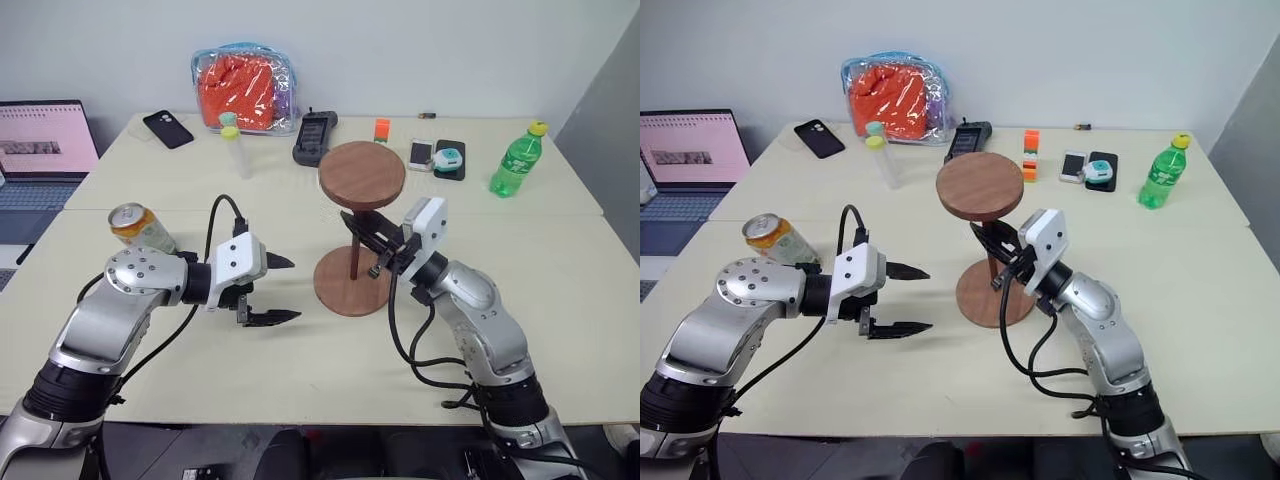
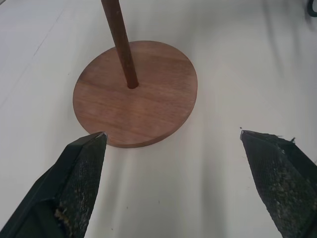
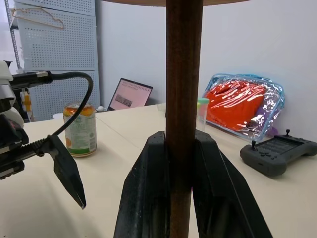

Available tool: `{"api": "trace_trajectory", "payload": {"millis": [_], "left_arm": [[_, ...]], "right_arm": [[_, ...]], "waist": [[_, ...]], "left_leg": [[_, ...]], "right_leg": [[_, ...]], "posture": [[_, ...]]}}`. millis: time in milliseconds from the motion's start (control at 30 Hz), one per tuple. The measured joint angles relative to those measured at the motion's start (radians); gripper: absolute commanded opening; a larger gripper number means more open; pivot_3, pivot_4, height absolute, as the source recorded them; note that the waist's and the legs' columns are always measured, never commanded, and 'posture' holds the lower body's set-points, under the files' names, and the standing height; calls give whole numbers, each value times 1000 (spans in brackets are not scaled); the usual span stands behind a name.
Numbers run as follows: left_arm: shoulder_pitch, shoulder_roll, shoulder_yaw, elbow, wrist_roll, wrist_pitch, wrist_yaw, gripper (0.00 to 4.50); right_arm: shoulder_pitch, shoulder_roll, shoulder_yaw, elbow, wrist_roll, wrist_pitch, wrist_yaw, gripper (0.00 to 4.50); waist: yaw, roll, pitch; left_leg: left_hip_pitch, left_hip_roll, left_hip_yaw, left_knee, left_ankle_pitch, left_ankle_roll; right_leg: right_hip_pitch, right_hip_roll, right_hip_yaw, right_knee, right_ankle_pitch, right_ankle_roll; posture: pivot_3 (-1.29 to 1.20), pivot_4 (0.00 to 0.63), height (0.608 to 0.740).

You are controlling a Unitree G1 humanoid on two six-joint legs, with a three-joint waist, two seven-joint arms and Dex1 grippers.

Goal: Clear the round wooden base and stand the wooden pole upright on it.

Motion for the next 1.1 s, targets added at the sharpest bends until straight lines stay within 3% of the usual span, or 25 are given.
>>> {"api": "trace_trajectory", "payload": {"millis": [700, 767, 933, 1100], "left_arm": [[22, -8, 0, 0, 0, -7, 2, 4500], [23, -10, 0, 4, 0, -20, 2, 4500], [29, -12, 1, 23, 2, -38, -1, 4500], [25, -21, 1, 31, 3, -52, -1, 4500]], "right_arm": [[-16, -21, -3, 7, 8, 82, -50, 227], [-8, -24, -3, -4, 10, 82, -50, 939], [88, -73, 35, 79, -32, 184, -46, 2086], [75, -96, 50, -29, -30, 209, -11, 3332]], "waist": [[15, -3, -18], [15, -3, -18], [14, 2, -5], [2, 4, -3]], "left_leg": [[3, 0, 0, -7, 0, 0], [3, 0, 0, -7, 0, 0], [-4, -1, 3, -8, 0, 0], [-17, 1, 2, -8, 0, -1]], "right_leg": [[2, -1, 0, -6, 0, 0], [2, -1, 0, -7, 0, 0], [-5, -2, 3, -7, 0, 0], [-19, -3, 1, -6, 0, 0]], "posture": [[0, 150, 740], [0, 150, 740], [0, 150, 740], [0, 150, 740]]}}
